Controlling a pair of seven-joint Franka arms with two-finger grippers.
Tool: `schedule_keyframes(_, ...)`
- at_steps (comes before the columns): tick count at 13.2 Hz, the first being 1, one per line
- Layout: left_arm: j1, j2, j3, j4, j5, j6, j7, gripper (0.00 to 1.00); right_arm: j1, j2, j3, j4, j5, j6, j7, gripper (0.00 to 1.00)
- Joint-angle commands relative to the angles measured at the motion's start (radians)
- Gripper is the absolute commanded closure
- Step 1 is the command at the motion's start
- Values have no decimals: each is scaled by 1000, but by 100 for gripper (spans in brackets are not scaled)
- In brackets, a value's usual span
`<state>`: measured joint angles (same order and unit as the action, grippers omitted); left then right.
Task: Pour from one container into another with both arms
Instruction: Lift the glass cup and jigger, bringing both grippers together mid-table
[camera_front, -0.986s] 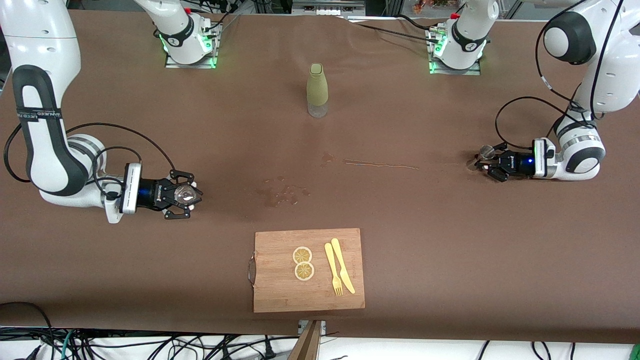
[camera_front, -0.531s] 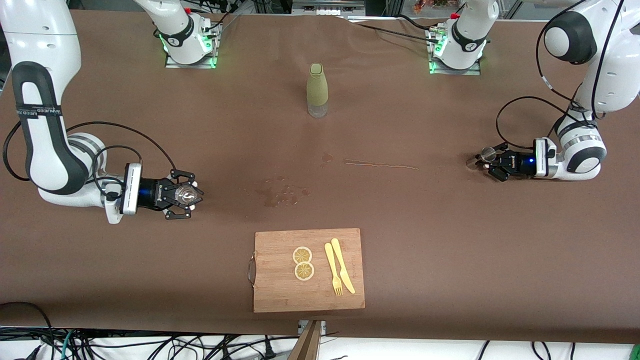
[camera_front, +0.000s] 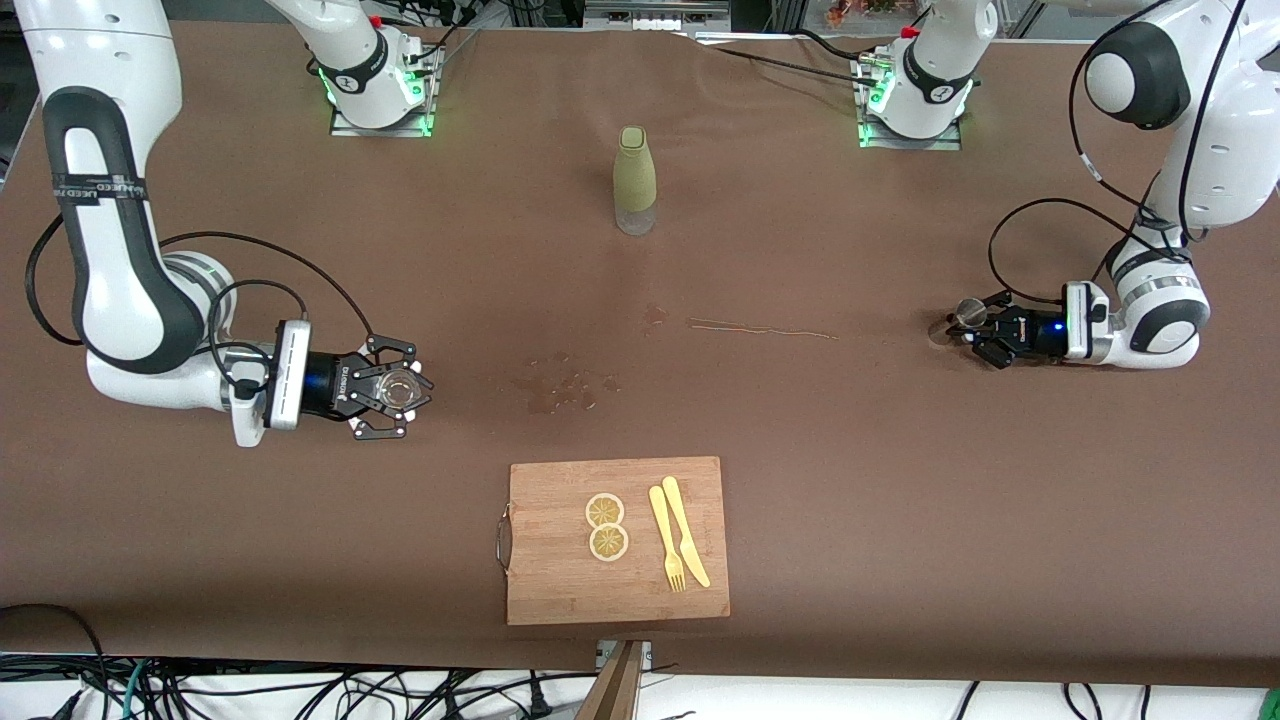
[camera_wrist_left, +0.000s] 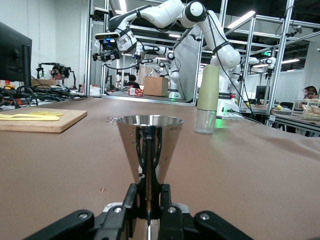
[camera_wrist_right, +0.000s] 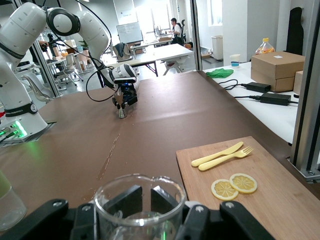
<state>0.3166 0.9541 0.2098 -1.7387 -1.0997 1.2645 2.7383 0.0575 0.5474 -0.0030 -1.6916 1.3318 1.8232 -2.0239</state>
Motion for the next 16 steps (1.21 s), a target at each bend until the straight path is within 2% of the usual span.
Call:
schedule_keyframes(1, -27, -41, -38, -12, -20, 15, 48, 100, 27, -37, -2, -28, 15, 48, 28, 82)
schedule_keyframes(5, -66, -78, -151, -12, -92, 91, -12, 100, 45, -37, -2, -11, -3, 85, 97, 82)
schedule_keyframes(10, -168, -92, -297, -12, -270, 307, -78, 100, 84, -37, -3, -5, -3, 142, 123, 82)
schedule_keyframes(16, -359, -81, -316, -4, -515, 455, -83, 100, 140, -38, -11, -5, -3, 199, 155, 82)
